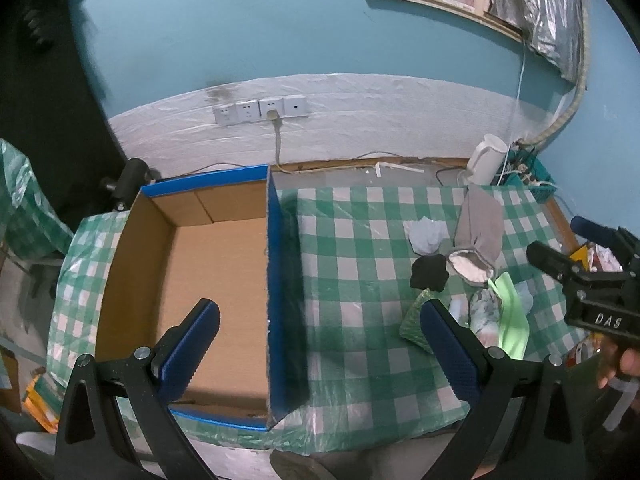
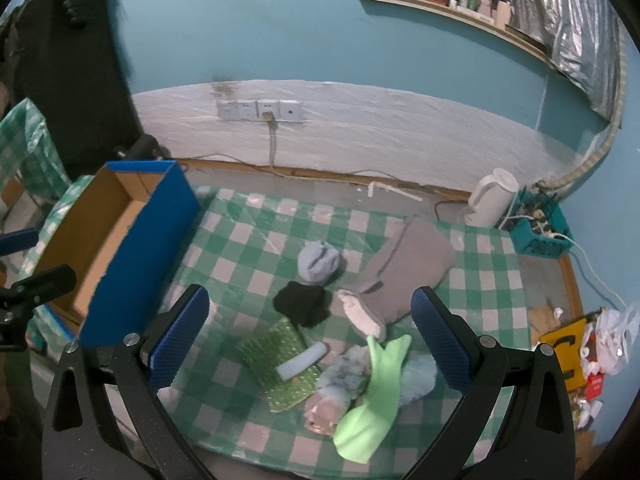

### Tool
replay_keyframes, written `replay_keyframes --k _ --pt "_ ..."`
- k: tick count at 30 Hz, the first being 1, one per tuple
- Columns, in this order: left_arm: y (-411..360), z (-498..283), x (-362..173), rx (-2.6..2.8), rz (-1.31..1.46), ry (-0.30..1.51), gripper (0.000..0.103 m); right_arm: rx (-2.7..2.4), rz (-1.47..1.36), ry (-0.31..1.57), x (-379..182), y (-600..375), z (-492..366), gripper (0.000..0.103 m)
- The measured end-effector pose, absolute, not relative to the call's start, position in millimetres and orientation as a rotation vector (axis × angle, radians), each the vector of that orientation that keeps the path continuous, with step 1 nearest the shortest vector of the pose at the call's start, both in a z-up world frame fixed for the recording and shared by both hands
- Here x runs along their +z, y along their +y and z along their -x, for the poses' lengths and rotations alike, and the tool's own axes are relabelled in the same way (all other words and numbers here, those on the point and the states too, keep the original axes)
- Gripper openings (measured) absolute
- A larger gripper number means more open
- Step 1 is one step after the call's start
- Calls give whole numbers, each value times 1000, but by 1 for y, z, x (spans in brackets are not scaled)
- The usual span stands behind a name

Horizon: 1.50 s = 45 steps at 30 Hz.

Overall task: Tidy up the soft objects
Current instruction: 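Reach the right gripper to the grey fleece pouch and grasp its end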

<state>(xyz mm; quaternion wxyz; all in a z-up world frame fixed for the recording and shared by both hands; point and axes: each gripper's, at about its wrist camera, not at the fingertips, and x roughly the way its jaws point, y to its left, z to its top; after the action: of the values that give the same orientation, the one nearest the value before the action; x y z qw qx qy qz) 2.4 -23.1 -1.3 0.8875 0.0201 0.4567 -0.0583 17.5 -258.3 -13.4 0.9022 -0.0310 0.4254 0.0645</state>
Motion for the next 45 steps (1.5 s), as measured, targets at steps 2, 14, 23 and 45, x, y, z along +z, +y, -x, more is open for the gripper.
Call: replay_keyframes --k 2,14,23,45 --pt "-29 -5 -4 -125 -60 954 101 115 58 887 -16 -266 -21 100" --pt "-67 -32 -22 -170 -114 1007 101 14 -4 982 -39 -315 -54 100" --pt "-99 -64 -45 -195 -126 1062 101 -19 -76 1079 -64 -334 -86 100" --pt "-137 -133 -123 -275 -95 1177 101 -138 -215 1303 -165 -358 -141 100"
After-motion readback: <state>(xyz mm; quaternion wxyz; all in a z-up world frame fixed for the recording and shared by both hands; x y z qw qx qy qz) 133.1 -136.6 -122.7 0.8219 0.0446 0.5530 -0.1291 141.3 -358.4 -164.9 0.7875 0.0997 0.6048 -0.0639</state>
